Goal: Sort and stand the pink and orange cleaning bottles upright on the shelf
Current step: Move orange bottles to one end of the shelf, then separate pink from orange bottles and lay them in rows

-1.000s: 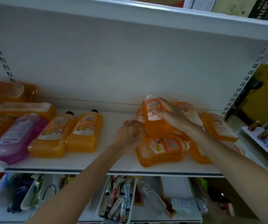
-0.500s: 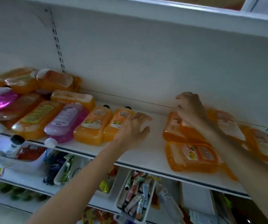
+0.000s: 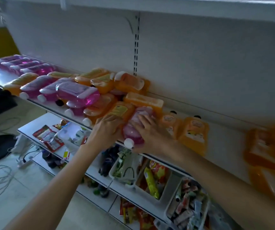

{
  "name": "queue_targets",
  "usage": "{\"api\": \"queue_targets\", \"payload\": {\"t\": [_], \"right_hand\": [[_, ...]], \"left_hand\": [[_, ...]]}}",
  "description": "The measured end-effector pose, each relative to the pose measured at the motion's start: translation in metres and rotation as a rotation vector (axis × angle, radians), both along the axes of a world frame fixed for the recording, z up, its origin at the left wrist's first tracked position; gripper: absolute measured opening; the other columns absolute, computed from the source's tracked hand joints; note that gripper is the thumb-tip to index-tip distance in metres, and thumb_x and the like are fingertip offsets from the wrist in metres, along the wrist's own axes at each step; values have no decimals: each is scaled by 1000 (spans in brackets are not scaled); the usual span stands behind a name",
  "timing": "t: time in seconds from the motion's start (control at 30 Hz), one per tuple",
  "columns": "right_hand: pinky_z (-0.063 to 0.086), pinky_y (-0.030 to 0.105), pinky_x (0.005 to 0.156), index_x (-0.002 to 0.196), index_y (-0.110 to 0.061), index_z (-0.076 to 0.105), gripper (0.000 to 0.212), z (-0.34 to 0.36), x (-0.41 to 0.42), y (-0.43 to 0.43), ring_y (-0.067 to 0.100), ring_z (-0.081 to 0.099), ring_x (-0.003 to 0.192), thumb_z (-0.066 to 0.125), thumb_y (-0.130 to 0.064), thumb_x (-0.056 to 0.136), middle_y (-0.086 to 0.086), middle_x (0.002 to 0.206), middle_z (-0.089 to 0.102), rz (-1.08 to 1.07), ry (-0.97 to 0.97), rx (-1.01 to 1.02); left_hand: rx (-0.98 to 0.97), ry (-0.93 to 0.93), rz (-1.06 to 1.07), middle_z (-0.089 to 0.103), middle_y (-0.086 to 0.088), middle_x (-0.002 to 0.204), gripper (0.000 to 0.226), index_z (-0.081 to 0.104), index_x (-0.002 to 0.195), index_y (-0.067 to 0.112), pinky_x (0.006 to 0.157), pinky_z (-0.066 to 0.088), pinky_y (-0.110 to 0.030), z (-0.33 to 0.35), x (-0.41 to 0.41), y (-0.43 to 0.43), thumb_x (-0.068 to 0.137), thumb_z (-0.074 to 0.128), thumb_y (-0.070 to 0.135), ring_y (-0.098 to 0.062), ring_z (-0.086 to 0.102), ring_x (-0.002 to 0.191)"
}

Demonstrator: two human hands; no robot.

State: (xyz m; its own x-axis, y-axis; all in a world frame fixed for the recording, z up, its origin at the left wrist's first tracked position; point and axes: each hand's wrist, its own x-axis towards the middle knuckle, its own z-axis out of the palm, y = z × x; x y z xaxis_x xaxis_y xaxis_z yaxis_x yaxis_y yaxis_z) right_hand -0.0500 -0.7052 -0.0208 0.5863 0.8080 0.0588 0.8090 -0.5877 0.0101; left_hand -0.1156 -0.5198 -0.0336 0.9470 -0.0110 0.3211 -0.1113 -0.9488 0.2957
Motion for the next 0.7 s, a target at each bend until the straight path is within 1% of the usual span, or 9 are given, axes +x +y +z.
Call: {"api": "queue_targets", "payload": {"t": [0.07,0.13,0.3,0.4,0.5,0.57,0.6,0.67,0.7], "right_hand": [[-1,49,115,150,-28,5,102,0,2,6,29,-6,144,56,-71,72,12,157,-1,-35,19,-94],[0,48,116,149,-27,7,101,1,2,9,28,-4,144,57,-71,73,12,157,1,-63,-11,-105],[31,40,109,146,-22,26,71,4,1,13,23,16,143,61,-40,87,8,154,21,-34,-92,-11],[35,28,100,137,-26,44,67,25,3,11,13,41,130,69,-46,78,-4,141,47,-113,119,320],[49,20,80,105,-40,65,23,57,9,12,-1,63,93,66,-31,84,-18,99,69,-213,478,894],[48,19,72,90,-43,64,19,74,14,13,-5,63,79,60,-24,89,-16,85,68,-255,501,986],[48,16,68,89,-41,63,21,78,16,15,-8,62,74,57,-20,91,-16,83,66,-246,511,1002],[47,14,56,90,-32,63,17,86,14,25,-6,61,64,52,-21,94,-14,74,65,-224,597,1064],[47,17,52,89,-28,64,13,90,11,33,-2,61,62,52,-26,93,-12,70,65,-220,645,1100]], "left_hand": [[37,-15,-24,66,-1,110,41,67,105,18,84,47,-45,-4,1,10,80,41,38,-28,59,103],[64,-31,-8,66,0,108,44,68,103,19,82,44,-42,-4,4,10,75,40,37,-27,58,102],[83,-63,-70,63,1,112,51,63,112,23,80,40,-39,-5,10,17,71,40,43,-28,54,104],[-28,-70,-144,61,-2,118,66,47,132,23,84,39,-40,-2,8,28,72,33,46,-27,52,110],[-213,-91,-195,59,-2,119,68,38,136,22,84,44,-38,-2,7,34,75,41,52,-26,55,107],[-357,-103,-227,52,1,131,72,30,140,24,90,44,-31,-2,5,36,79,46,59,-15,52,114],[-422,-107,-241,47,4,136,75,23,142,27,93,41,-20,-1,4,36,79,47,60,-8,48,117],[-512,-103,-269,41,11,133,76,12,140,33,91,32,-3,7,-1,36,81,50,60,4,42,117],[-550,-95,-284,41,13,130,75,10,138,35,90,32,0,11,-3,35,82,53,58,4,42,115]]}}
